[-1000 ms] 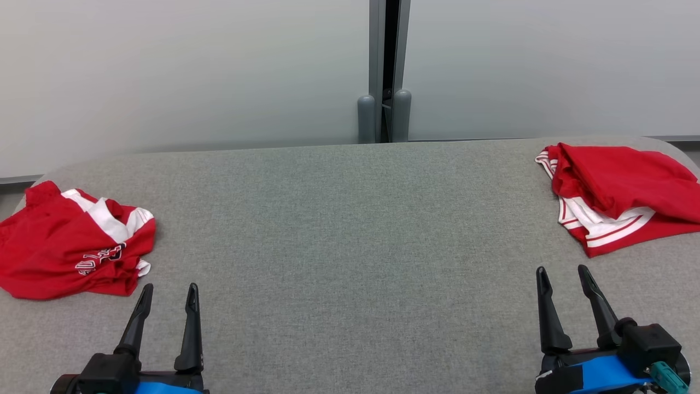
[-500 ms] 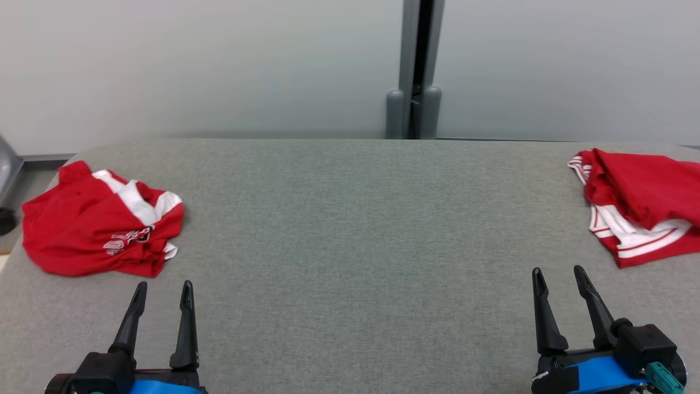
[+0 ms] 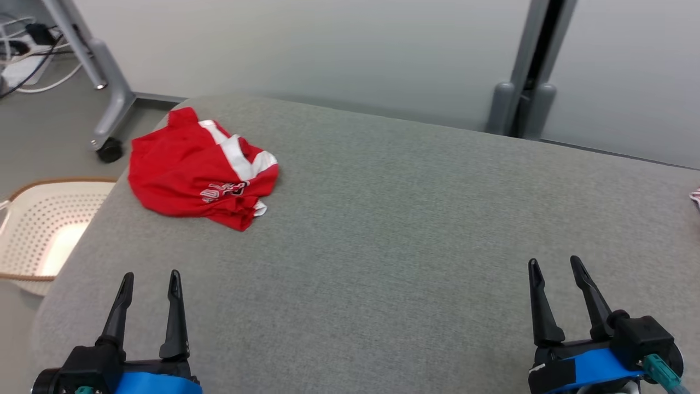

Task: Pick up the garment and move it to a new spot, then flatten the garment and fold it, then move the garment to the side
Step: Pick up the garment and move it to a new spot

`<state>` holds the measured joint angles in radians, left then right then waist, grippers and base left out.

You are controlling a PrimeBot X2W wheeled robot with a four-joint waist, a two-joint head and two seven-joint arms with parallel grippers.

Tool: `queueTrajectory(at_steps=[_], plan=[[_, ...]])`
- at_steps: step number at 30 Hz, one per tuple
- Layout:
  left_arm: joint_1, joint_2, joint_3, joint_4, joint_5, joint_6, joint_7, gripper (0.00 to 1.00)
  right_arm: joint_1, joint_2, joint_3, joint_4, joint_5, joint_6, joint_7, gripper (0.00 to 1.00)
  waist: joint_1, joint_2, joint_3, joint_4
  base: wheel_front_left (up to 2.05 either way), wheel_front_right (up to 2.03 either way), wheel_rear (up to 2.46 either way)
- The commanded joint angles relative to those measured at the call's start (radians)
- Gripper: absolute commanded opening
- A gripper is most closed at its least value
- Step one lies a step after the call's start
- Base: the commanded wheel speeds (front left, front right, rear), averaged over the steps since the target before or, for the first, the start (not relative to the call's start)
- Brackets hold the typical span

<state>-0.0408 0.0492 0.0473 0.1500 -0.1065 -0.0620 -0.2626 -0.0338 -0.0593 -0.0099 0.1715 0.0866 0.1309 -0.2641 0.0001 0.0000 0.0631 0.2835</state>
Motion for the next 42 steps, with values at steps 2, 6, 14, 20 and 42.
queueTrajectory(at_steps=[2,6,14,20,42], plan=[[-0.008,0.003,0.008,-0.006,-0.009,0.008,-0.003,1.0,-0.014,-0.009,0.006,0.003,-0.007,0.0,0.0,1.0,-0.0001,0.0,0.016,0.101,0.0,0.0,0.0],[0.007,0.003,0.018,-0.01,-0.016,0.016,-0.003,1.0,-0.022,-0.015,0.015,0.01,-0.005,0.0,0.0,1.0,-0.0001,0.0,0.018,0.162,0.0,0.0,0.0],[0.021,0.003,0.025,-0.018,-0.026,0.021,-0.003,1.0,-0.027,-0.021,0.028,0.025,-0.004,0.0,0.0,1.0,-0.0001,0.0,0.022,0.22,0.0,0.0,0.0],[-0.007,0.003,0.035,-0.02,-0.03,0.025,-0.003,1.0,-0.035,-0.026,0.034,0.028,0.0,0.0,0.0,1.0,-0.0001,0.0,0.032,0.207,0.0,0.0,0.0],[-0.576,0.126,0.179,0.168,-0.016,-0.035,-0.003,1.0,-0.164,-0.115,-0.049,-0.068,-0.06,0.0,0.001,1.0,-0.0001,0.0,0.293,-0.05,0.0,0.0,0.0]])
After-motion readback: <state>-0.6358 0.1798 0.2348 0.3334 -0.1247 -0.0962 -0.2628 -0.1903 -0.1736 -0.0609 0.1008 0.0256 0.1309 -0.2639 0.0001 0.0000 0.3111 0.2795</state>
